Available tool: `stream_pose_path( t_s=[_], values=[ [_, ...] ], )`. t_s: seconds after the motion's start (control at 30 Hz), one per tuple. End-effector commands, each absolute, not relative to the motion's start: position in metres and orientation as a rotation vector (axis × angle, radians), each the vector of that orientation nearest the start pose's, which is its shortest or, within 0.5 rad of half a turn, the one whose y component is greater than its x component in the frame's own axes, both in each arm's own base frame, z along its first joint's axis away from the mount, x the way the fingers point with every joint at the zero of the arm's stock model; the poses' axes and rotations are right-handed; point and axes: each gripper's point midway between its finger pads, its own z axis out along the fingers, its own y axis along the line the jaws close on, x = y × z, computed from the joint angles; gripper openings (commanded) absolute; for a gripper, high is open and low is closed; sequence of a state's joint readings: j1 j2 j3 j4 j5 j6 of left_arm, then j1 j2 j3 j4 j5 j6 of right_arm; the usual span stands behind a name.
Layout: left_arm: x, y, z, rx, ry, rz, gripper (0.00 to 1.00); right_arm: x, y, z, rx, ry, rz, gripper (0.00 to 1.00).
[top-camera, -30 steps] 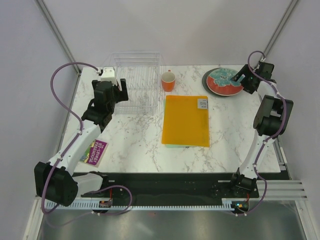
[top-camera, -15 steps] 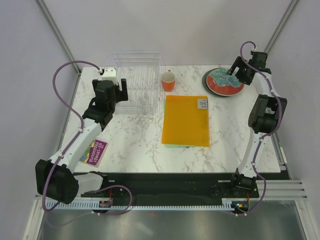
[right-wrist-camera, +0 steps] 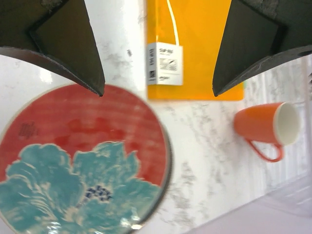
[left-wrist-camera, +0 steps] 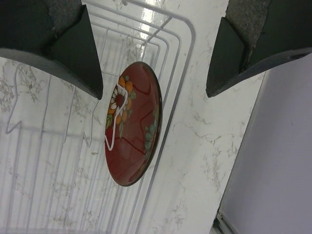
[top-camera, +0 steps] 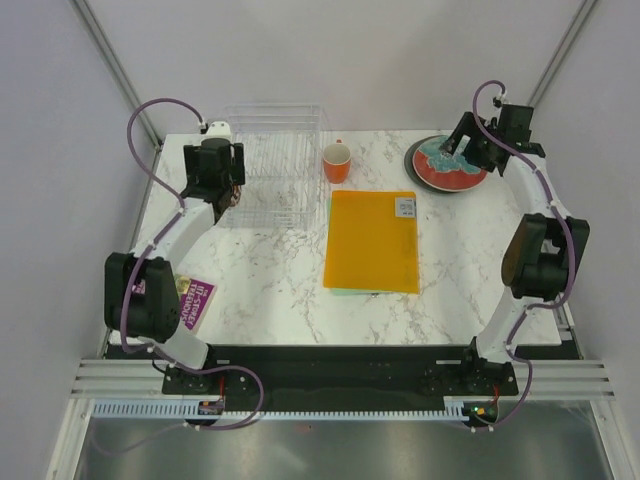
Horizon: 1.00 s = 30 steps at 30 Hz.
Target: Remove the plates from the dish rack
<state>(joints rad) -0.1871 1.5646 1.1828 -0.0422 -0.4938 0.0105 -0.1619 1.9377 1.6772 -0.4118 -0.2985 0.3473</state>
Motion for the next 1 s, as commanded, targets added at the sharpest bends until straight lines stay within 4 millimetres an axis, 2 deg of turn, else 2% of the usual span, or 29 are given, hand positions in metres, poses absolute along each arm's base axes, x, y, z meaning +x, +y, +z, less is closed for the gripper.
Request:
stream_pose_path(
  t_s=[0.0, 0.1, 0.13, 0.2, 0.23, 0.27, 0.4, 0.47, 0.63, 0.73, 0.87, 0.97],
  values=[
    [0.502, -0.004, 0.224, -0.109, 1.901, 0.362, 0.9, 0.516, 0.011, 0.243, 0.272, 2.053, 0.485, 0.98],
    [0.515, -0.006, 0.222, -0.113, 1.906, 0.323, 0.9, 0.501, 0.017, 0.249, 0.254, 2.04, 0.488, 0.98],
    [0.518, -0.005, 0.222, -0.121, 1.908, 0.308, 0.9, 0.497, 0.018, 0.243, 0.26, 2.053, 0.489, 0.98],
    [0.525, -0.004, 0.225, -0.124, 1.899, 0.29, 0.88, 0.493, 0.018, 0.243, 0.259, 2.052, 0.489, 0.98],
    [0.525, -0.003, 0.215, -0.142, 1.931, 0.272, 0.87, 0.491, 0.018, 0.239, 0.26, 2.061, 0.486, 0.98],
    [0.526, -0.003, 0.216, -0.144, 1.932, 0.266, 0.83, 0.49, 0.018, 0.237, 0.261, 2.064, 0.484, 0.98],
    [0.533, -0.001, 0.212, -0.153, 1.945, 0.247, 0.82, 0.486, 0.019, 0.232, 0.261, 2.075, 0.484, 0.98],
    [0.535, 0.001, 0.201, -0.153, 1.975, 0.256, 0.81, 0.485, 0.019, 0.23, 0.263, 2.078, 0.486, 0.98],
    [0.537, 0.003, 0.188, -0.17, 2.0, 0.257, 0.8, 0.483, 0.02, 0.227, 0.263, 2.086, 0.488, 0.98],
    [0.538, 0.002, 0.181, -0.171, 2.015, 0.247, 0.75, 0.481, 0.02, 0.224, 0.264, 2.093, 0.491, 0.98],
    [0.539, 0.002, 0.175, -0.175, 2.028, 0.242, 0.53, 0.48, 0.02, 0.219, 0.264, 2.102, 0.489, 0.98],
    [0.539, 0.003, 0.168, -0.178, 2.047, 0.249, 0.46, 0.479, 0.02, 0.218, 0.261, 2.104, 0.492, 0.98]
  ],
)
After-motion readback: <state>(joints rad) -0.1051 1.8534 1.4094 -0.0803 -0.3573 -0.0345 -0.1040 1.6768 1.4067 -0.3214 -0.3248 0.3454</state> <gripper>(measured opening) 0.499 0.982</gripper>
